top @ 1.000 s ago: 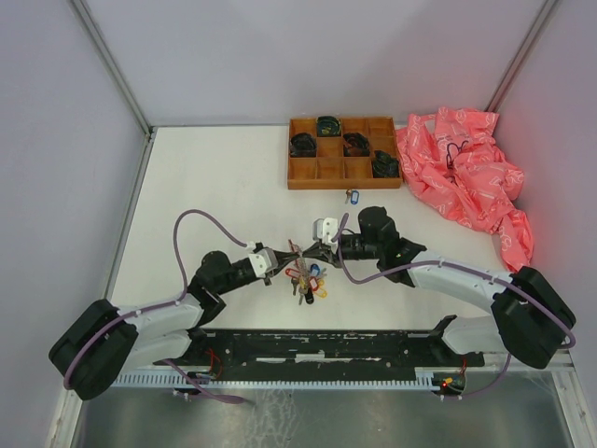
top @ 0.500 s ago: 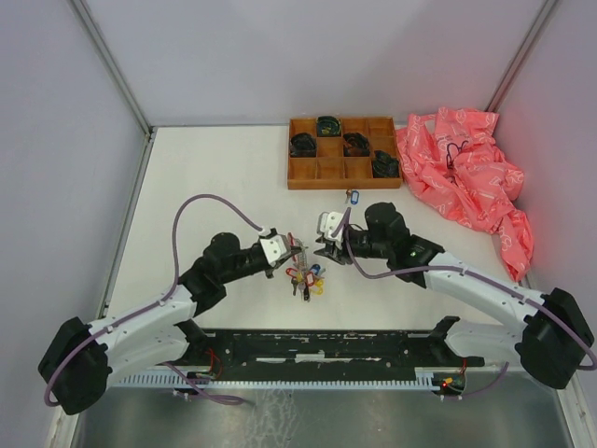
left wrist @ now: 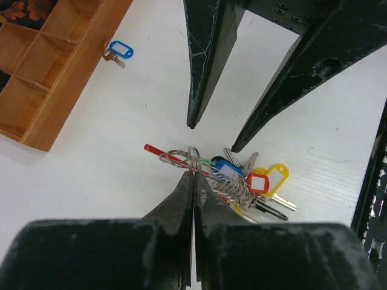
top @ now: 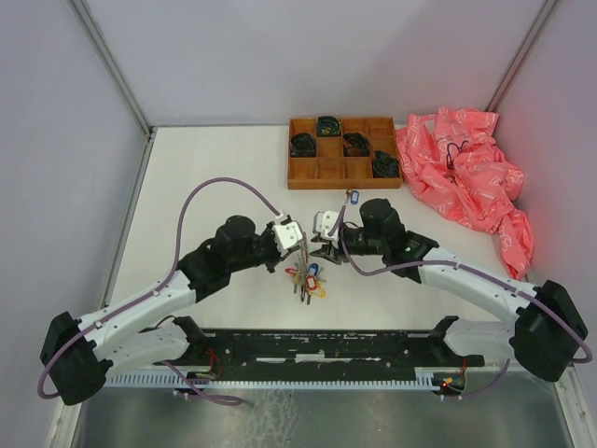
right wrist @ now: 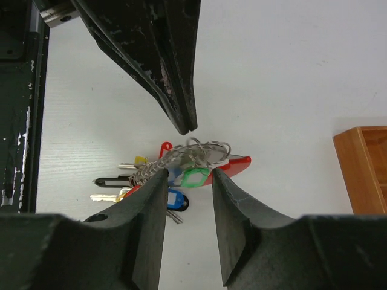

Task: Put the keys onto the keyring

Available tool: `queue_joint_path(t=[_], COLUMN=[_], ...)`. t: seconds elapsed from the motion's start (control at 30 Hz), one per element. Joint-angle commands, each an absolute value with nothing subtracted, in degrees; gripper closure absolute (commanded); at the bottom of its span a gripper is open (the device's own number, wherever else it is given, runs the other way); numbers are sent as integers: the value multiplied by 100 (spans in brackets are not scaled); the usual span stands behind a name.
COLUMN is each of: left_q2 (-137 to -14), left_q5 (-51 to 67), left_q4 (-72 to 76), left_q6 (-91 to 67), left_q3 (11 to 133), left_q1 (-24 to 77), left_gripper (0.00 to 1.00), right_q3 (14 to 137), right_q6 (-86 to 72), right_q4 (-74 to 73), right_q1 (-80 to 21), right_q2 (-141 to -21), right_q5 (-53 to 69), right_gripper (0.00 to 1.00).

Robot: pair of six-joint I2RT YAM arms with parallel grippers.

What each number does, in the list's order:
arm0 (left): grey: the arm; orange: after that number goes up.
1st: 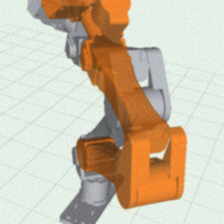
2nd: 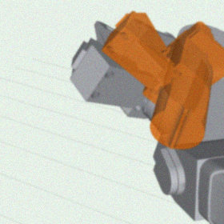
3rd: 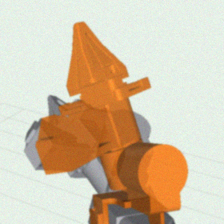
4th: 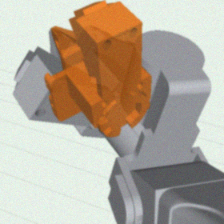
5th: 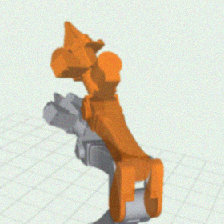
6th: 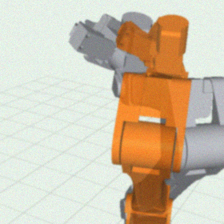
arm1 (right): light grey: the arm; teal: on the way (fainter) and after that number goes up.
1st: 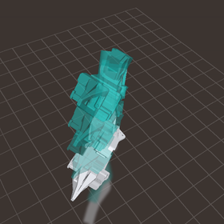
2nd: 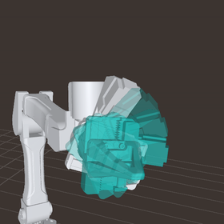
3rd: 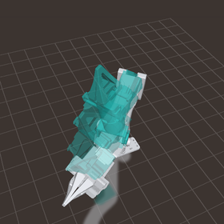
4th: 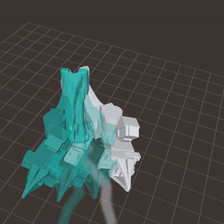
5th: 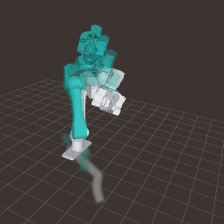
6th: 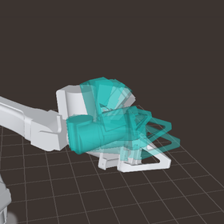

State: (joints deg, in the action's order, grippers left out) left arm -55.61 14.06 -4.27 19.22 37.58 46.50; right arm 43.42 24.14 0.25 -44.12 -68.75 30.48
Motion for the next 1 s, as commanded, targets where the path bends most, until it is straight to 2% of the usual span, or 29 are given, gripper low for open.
queue_joint_path(t=[0.0,0.17,0.27,0.37,0.53,0.7,0.83,0.97], left_q2=[-5561,-5556,-5551,-5443,-5225,-5400,-5539,-5758], left_q5=[1441,1520,1431,653,-1018,-1676,-1580,-745], left_q4=[-501,-457,-412,9,817,495,351,895], left_q6=[2127,2127,2034,1440,-245,-1776,-2714,-3145], left_q3=[4068,4036,3992,3689,2887,2664,2453,2133], left_q1=[4686,4693,4690,4693,4666,4385,3767,3012], left_gripper=[97,97,97,97,81,65,58,53], right_q3=[4545,4615,4649,4656,5085,5647,6013,6046], right_q6=[2402,2279,2231,2009,1380,755,272,-68], right_q4=[753,840,690,566,-130,-691,-924,-824], right_q1=[-4394,-4390,-4390,-4388,-4386,-4386,-4395,-4403], right_q2=[-7002,-7192,-7288,-7286,-7604,-8182,-8662,-8951], right_q5=[3511,3777,3519,2910,2619,2433,2438,2484], right_gripper=[57,58,58,58,53,51,49,49])
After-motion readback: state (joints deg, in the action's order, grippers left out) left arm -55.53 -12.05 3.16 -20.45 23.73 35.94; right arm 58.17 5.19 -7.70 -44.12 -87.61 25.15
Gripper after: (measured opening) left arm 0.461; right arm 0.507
